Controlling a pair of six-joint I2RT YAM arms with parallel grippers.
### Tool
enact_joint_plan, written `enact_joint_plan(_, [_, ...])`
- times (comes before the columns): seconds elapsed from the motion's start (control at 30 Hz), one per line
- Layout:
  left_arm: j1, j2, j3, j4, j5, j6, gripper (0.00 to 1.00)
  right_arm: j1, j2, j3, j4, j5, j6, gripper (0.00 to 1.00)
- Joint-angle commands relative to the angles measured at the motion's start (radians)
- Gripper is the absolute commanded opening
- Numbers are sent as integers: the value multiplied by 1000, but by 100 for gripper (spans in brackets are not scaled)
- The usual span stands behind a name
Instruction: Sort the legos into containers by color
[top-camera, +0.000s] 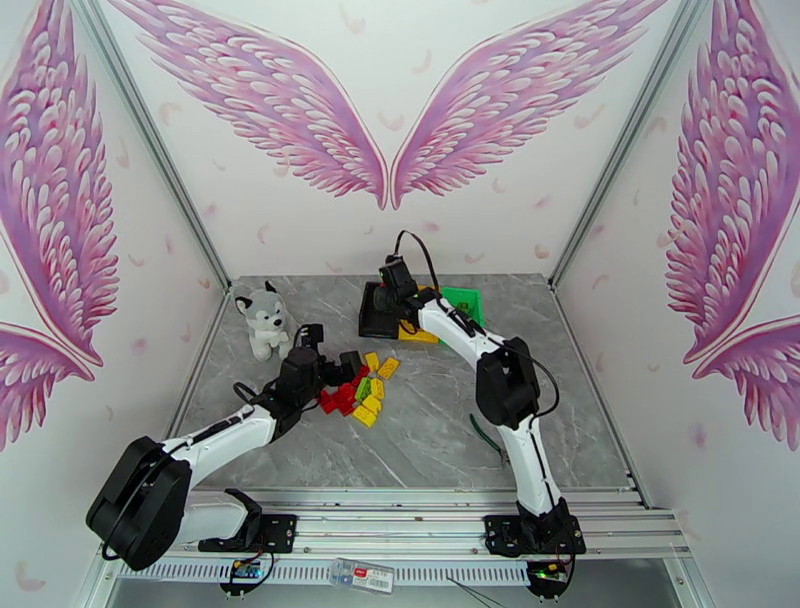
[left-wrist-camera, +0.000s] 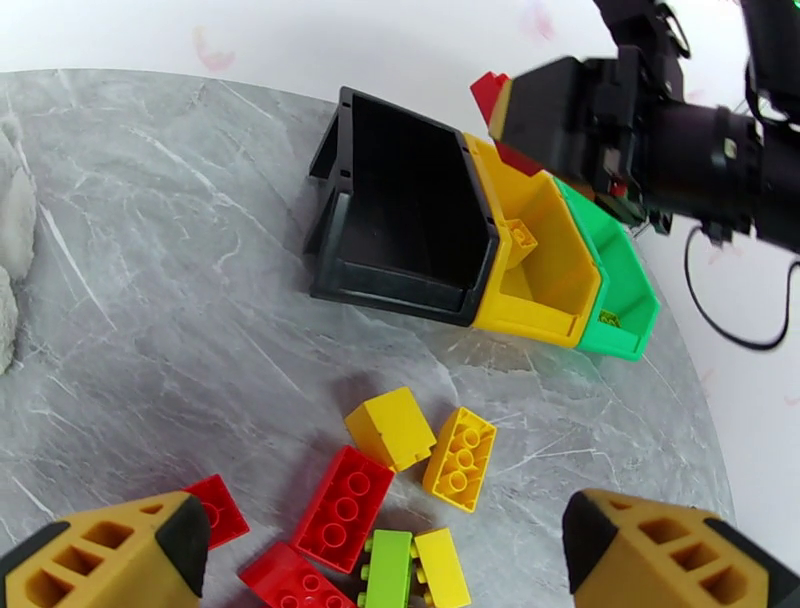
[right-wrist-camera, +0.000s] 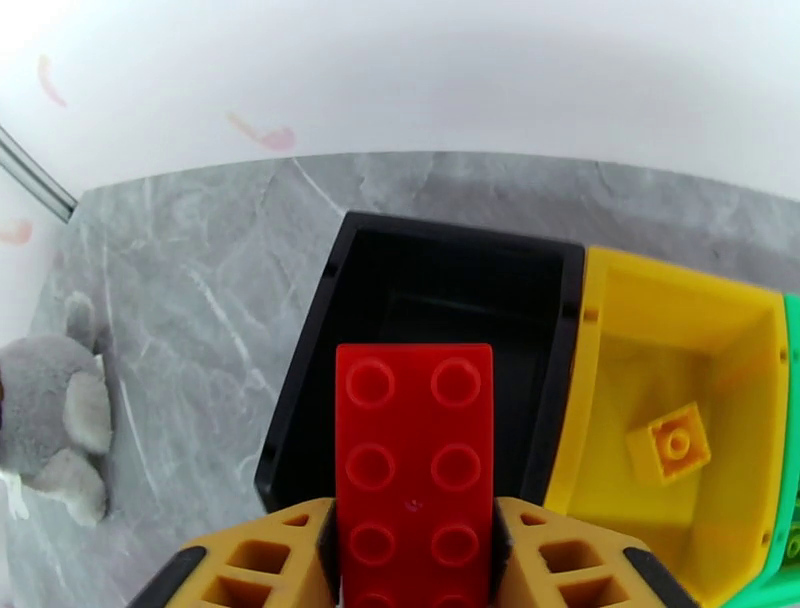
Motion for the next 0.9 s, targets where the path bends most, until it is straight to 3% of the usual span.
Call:
enact_joint_plan(0.0, [2, -1, -8, -5, -1, -3, 99, 9, 9, 68, -110, -48, -32, 62])
enact_joint_plan(0.17, [2, 3, -6, -5, -1, -1, 99, 18, -139, -129, -17, -76, -40, 67])
enact_joint_plan(0.53, [10, 17, -7, 1, 4, -13, 99, 73, -613, -882, 307, -108, -17, 78])
enact_joint_plan(0.73, [18, 58, -8, 29, 37, -43, 99, 153, -752, -1175, 431, -132, -10, 81])
enact_joint_plan(0.87, [27, 82, -7, 43, 53, -59, 99, 238, -765, -1271, 482, -136, -16, 81])
